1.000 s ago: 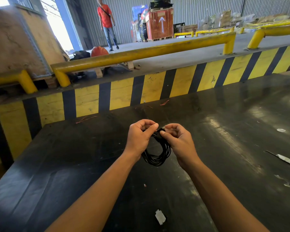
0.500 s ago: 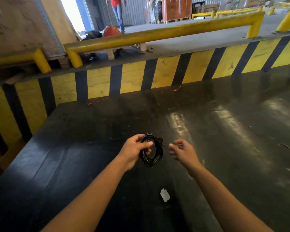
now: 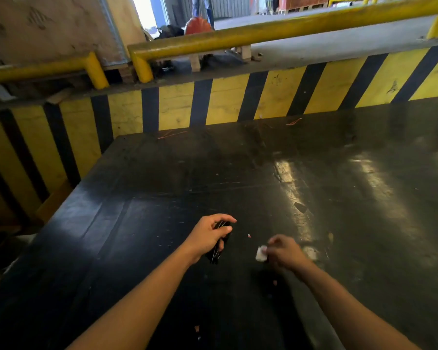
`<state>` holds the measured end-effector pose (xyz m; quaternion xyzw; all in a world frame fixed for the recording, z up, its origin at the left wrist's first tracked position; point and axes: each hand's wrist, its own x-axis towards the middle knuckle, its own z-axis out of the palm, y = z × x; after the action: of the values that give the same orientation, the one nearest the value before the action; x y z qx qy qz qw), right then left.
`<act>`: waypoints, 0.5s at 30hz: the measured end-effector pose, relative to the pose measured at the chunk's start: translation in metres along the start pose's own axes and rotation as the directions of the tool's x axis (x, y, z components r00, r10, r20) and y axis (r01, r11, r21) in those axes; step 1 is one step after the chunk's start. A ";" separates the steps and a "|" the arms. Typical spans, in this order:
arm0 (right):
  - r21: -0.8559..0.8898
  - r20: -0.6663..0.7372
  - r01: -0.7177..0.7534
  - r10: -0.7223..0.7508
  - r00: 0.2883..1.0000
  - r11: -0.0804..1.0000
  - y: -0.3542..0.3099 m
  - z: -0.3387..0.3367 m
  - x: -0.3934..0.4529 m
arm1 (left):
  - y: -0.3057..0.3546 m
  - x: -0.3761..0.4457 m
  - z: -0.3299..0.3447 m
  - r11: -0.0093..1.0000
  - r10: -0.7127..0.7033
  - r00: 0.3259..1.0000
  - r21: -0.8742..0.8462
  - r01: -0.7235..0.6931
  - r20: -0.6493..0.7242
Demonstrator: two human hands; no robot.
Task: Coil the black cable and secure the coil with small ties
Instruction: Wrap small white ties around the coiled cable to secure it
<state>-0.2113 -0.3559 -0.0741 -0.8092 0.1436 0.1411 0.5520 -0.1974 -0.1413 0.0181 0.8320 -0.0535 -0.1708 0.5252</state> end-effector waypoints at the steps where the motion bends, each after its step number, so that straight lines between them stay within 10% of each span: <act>1: 0.187 -0.030 0.019 -0.014 0.999 0.982 -0.014 -0.007 -0.002 | 0.002 0.002 0.003 1.000 0.002 1.000 0.024 -0.002 0.005; 6: 0.511 -0.139 0.231 -0.186 0.973 0.828 -0.083 -0.044 -0.020 | 0.026 0.023 0.021 0.999 -0.004 0.996 -0.052 0.009 0.093; 15: 0.293 -0.392 0.509 -0.384 0.836 0.809 -0.126 -0.084 -0.043 | 0.096 0.047 0.047 0.947 0.252 0.941 -0.258 -0.192 0.225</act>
<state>-0.1962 -0.3872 0.0793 -0.7067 0.0574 -0.1563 0.6876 -0.1604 -0.2366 0.0745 0.7243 -0.1942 -0.2207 0.6237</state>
